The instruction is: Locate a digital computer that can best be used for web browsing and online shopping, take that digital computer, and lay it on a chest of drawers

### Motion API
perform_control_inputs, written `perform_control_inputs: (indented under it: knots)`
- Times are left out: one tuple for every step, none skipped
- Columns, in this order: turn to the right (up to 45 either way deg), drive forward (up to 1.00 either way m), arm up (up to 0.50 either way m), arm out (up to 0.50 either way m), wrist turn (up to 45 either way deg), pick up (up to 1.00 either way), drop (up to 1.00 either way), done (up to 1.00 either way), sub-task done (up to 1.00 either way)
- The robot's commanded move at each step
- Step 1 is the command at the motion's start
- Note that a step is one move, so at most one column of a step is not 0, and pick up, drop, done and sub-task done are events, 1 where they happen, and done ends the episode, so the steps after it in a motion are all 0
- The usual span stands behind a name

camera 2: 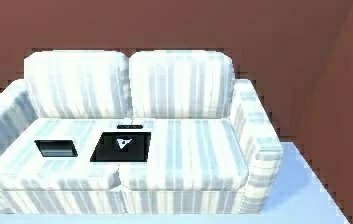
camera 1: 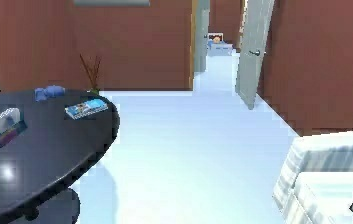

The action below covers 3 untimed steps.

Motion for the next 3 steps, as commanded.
perform_control_inputs:
  knots:
    - [45.0, 0.0, 0.0, 0.0, 0.0, 0.0, 0.0, 0.0, 0.0]
    - [45.0, 0.0, 0.0, 0.0, 0.0, 0.0, 0.0, 0.0, 0.0]
    - [0.0, 0.15, 0.0, 0.0, 0.0, 0.0, 0.0, 0.0, 0.0]
